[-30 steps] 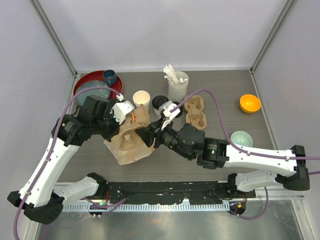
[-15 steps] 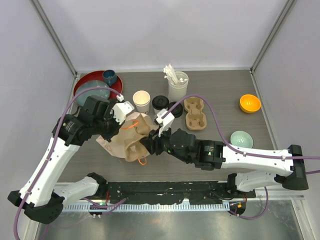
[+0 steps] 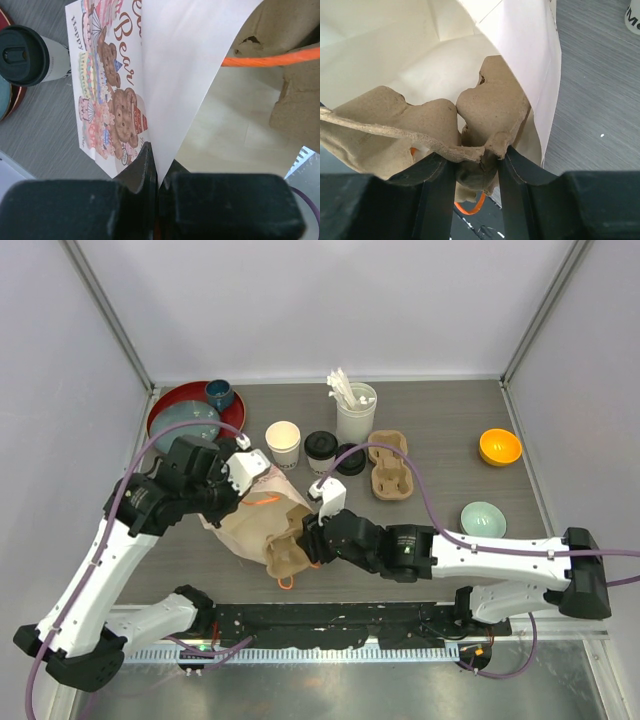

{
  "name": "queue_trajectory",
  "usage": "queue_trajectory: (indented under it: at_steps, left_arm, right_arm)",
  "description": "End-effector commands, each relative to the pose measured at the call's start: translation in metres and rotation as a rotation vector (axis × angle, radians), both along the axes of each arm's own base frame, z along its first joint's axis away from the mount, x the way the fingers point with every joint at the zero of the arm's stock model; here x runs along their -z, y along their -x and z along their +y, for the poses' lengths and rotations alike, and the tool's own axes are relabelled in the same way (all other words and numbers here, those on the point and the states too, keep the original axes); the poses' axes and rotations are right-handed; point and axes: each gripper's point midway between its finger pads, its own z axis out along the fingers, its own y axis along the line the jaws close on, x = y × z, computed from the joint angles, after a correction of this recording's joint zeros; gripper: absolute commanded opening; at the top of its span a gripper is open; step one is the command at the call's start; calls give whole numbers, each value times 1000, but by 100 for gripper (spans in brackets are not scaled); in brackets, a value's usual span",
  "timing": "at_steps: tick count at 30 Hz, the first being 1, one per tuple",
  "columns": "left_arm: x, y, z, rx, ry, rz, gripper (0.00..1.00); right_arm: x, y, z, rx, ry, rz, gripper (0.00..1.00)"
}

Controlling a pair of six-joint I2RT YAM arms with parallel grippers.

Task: Pack the takeout coffee

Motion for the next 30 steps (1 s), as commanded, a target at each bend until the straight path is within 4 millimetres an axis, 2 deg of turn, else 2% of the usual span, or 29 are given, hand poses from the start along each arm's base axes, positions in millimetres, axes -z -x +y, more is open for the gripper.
queue_trajectory:
  at_steps: [1, 3, 4, 7, 10, 15, 17, 18, 22, 23, 24, 27, 30]
  left_arm:
    - [-2, 2, -5, 34, 27, -17, 0]
    - [1, 10, -13, 73, 58, 19, 0]
    - [3, 13, -15, 92, 61, 28, 0]
    - [9, 21, -21, 131, 58, 62, 0]
    - [10, 23, -22, 146, 55, 62, 0]
    - [8, 25, -19, 163, 46, 41, 0]
    - [1, 26, -25, 173, 82, 37, 0]
    - [-3, 26, -29, 166, 110, 39, 0]
    - [-18, 22, -45, 143, 206, 40, 0]
    - [-19, 20, -47, 135, 215, 43, 0]
    - [-20, 18, -50, 132, 227, 41, 0]
    - [-26, 14, -54, 116, 253, 35, 0]
    - [-34, 11, -56, 98, 273, 20, 0]
  right_arm:
    - [-24, -8, -13, 66, -67, -22, 40]
    - [-25, -12, -8, 73, -47, -44, 42]
    - [-37, -19, -4, 93, -53, -69, 42]
    - [-45, -35, 11, 155, -18, -111, 43]
    - [-47, -45, 21, 188, 3, -140, 43]
    - [-57, -55, 24, 243, -51, -179, 43]
    - [-53, -56, 32, 211, -44, -202, 42]
    - [-43, -56, 33, 199, -26, -207, 43]
    - [-28, -59, 39, 206, -8, -242, 41]
    - [-33, -58, 45, 207, -37, -266, 41]
    - [-29, -53, 46, 183, 9, -325, 41]
    - [-34, -49, 57, 171, 14, -395, 42]
    - [-14, -53, 55, 184, 117, -413, 42]
